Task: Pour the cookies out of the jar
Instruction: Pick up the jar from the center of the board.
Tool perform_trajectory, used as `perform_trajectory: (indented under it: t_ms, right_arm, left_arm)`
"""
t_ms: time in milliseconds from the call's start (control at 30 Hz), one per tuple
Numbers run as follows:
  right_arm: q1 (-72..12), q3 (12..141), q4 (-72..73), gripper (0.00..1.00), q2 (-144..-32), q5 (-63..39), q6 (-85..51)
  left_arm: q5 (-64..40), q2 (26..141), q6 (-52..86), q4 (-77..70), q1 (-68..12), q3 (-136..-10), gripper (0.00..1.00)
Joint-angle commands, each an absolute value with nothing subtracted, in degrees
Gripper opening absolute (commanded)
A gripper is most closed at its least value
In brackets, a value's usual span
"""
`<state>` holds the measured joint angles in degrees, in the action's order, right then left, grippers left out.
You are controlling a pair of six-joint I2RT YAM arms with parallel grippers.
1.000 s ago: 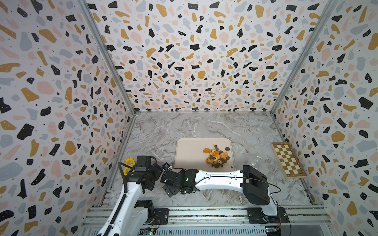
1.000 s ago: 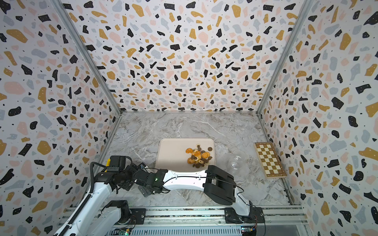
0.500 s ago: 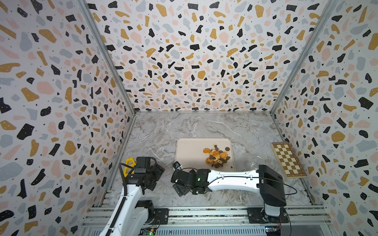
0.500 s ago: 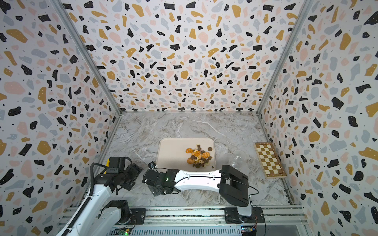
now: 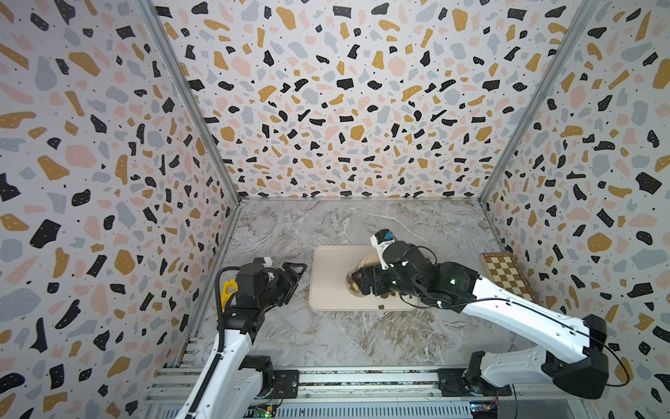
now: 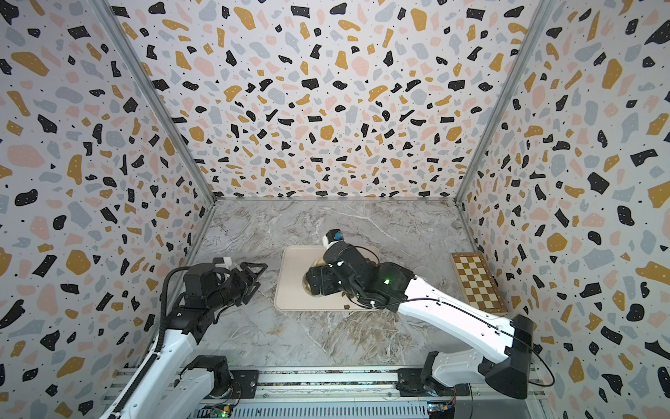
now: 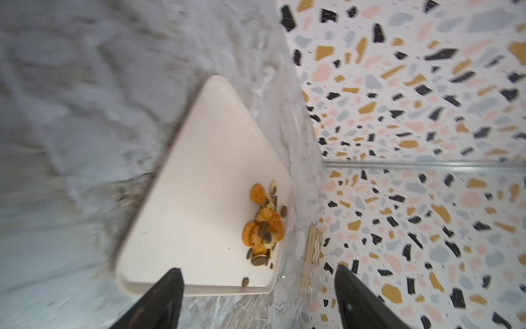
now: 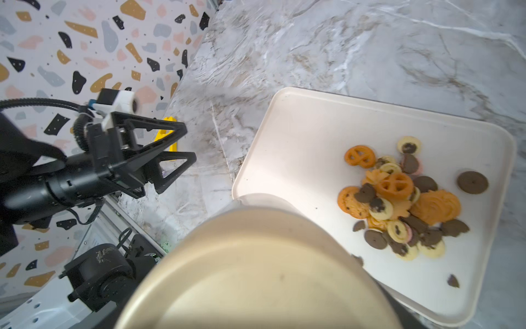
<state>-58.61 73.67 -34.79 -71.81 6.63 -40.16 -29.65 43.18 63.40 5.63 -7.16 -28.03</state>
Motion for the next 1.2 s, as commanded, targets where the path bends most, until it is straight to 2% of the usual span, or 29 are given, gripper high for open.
perform_trajectory:
  t_ms: [0,100,200,267,367,567,800,1167]
  right_arm:
    - [-53.21,73.63,-35.22,0.66,-66.96,-0.62,-39.71]
    - [-45.87,73.19,-36.15,0.66,-64.24,-8.58,-38.45]
    - [-38.92,73.78,-37.32,0.66,-62.7,-18.04,-37.51]
    - [-36.2,74.61,-38.11,0.66,-62.29,-22.69,-37.11]
    - [-35.35,76.31,-39.33,0.66,-62.4,-25.34,-36.65]
    - [-35.71,73.71,-35.64,0.66,-61.81,-32.79,-39.22]
    - [-41.47,71.06,-30.96,0.66,-62.44,-33.92,-42.48]
    - [-47.65,69.17,-23.93,0.66,-64.31,-35.2,-46.7]
  left_arm:
    - [-31.92,41.64,59.55,-11.47,-14.32,-28.31,0.82]
    - [-24.05,36.49,49.61,-19.39,-24.89,-24.27,0.82]
    - [-14.22,33.36,39.01,-30.41,-36.12,-16.49,0.9]
    - [-10.57,34.9,34.47,-40.14,-41.84,-11.95,0.98]
    - [-10.52,40.58,27.62,-41.47,-46.61,-13.17,0.99]
    - [-13.14,47.29,20.52,-42.56,-48.44,-17.47,0.99]
    - [-19.61,51.03,15.38,-44.91,-49.08,-18.72,0.99]
    - [-19.47,48.21,13.49,-51.07,-50.84,-16.79,0.99]
